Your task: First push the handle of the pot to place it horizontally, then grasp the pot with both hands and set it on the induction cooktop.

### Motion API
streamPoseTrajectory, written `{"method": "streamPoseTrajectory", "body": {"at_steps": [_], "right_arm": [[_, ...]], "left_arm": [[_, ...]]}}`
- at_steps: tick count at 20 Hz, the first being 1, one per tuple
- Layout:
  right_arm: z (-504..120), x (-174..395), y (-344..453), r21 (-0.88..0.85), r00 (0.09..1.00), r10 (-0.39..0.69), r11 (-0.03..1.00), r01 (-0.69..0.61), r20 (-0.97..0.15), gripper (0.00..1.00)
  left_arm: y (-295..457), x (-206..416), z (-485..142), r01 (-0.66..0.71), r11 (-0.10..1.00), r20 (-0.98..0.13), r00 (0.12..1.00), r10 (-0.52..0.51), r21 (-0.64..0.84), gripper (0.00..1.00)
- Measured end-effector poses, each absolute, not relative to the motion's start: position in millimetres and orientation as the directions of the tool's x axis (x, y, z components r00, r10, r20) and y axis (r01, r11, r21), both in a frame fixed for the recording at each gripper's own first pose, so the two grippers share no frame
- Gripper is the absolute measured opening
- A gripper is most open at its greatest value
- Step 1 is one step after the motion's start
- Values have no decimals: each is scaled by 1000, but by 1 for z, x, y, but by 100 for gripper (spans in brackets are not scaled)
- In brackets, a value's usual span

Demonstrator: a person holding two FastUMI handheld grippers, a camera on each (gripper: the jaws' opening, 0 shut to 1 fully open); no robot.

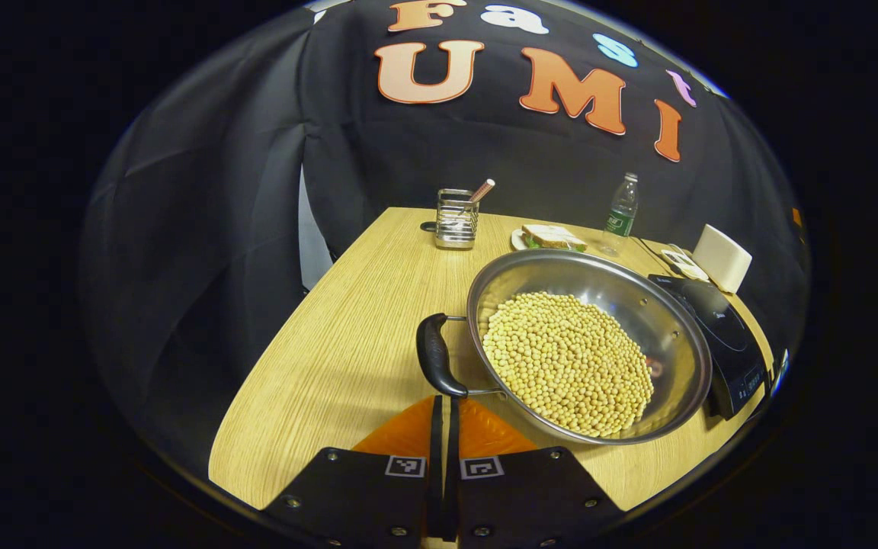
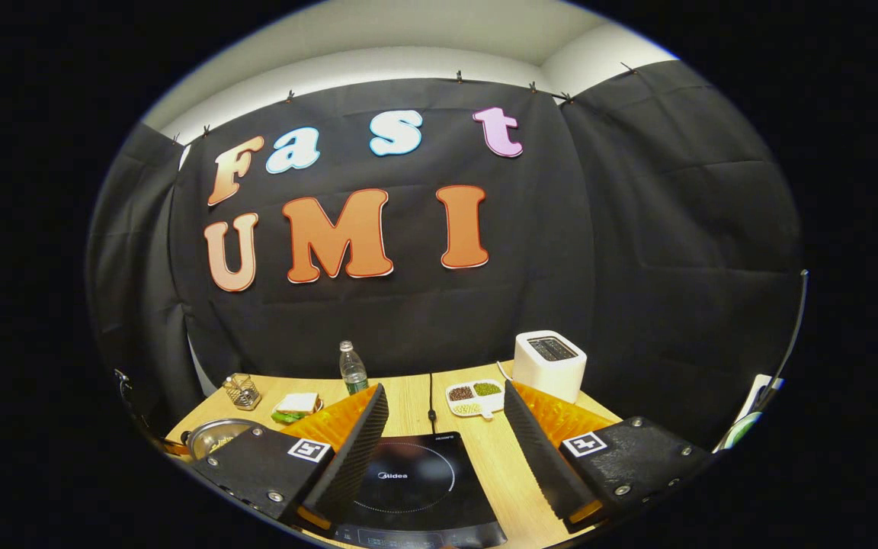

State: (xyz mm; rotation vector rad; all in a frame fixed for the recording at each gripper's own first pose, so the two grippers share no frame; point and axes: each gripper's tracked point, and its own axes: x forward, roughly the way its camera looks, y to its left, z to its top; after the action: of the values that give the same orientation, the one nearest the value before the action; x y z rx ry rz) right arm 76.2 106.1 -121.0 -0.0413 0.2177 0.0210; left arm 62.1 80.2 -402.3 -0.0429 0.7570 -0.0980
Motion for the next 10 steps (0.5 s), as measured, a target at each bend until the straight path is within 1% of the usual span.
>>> {"method": "streamPoseTrajectory", "body": {"at_steps": [1,2,4,5,10], "right_arm": [[-122,76,108,-37,976,16,999,-25,-218,100],[-124,77,109,-36,975,16,999,-24,-219,95],[-129,77,112,-31,973,18,999,-26,-230,95],[-131,76,114,-21,972,23,999,-29,-235,100],[-145,74,133,16,963,59,998,-57,-261,100]], "left_arm": [[81,64,-402,75,995,-682,724,-103,-70,2],[82,67,-402,79,995,-680,726,-102,-65,2],[83,73,-404,87,995,-680,726,-97,-50,2],[83,77,-405,91,995,-681,726,-95,-42,2],[87,92,-407,97,995,-674,733,-94,-33,1]]}}
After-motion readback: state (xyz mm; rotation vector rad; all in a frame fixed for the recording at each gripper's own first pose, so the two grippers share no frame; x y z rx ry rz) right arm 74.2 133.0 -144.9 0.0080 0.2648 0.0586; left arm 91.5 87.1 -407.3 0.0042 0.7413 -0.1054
